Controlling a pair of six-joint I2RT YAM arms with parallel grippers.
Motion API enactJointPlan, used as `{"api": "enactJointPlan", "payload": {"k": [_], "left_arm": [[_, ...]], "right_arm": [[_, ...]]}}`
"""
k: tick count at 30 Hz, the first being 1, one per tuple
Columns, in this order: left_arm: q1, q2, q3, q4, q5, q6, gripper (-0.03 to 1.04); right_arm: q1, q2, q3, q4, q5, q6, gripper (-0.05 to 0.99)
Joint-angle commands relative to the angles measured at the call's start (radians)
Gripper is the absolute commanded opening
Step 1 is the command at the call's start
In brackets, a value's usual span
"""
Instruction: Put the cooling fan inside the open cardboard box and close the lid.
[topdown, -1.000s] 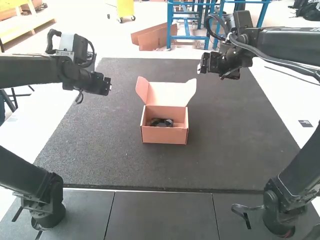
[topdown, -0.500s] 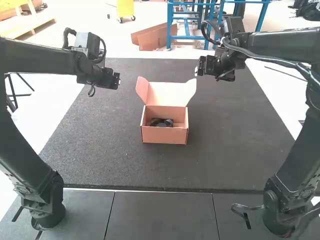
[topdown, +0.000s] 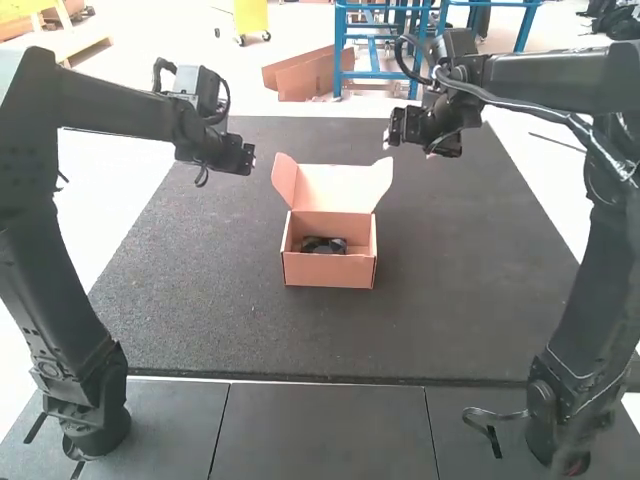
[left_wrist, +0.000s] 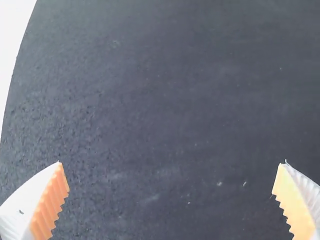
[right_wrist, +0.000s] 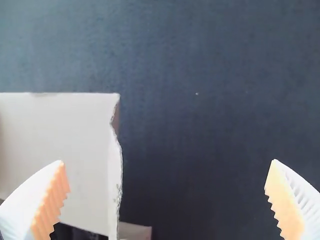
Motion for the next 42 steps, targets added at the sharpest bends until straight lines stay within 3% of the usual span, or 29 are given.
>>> {"api": "enactJointPlan", "payload": {"k": [1, 11, 22, 42], "left_arm": [[-0.036, 0.007, 0.049, 0.002, 0.034, -0.022, 0.97], [-0.077, 0.047, 0.064, 0.0, 0.054, -0.044, 0.97], [-0.077, 0.06, 0.07, 0.005, 0.072, -0.053, 0.97], [-0.097, 0.062, 0.087, -0.003, 0.088, -0.065, 0.97]], "right_arm": [[-0.012, 0.016, 0.044, -0.008, -0.035, -0.003, 0.9], [-0.012, 0.054, 0.102, -0.076, -0.065, -0.001, 0.9], [-0.012, 0.076, 0.137, -0.148, -0.093, 0.002, 0.88], [-0.012, 0.11, 0.15, -0.154, -0.114, 0.017, 0.81]]}}
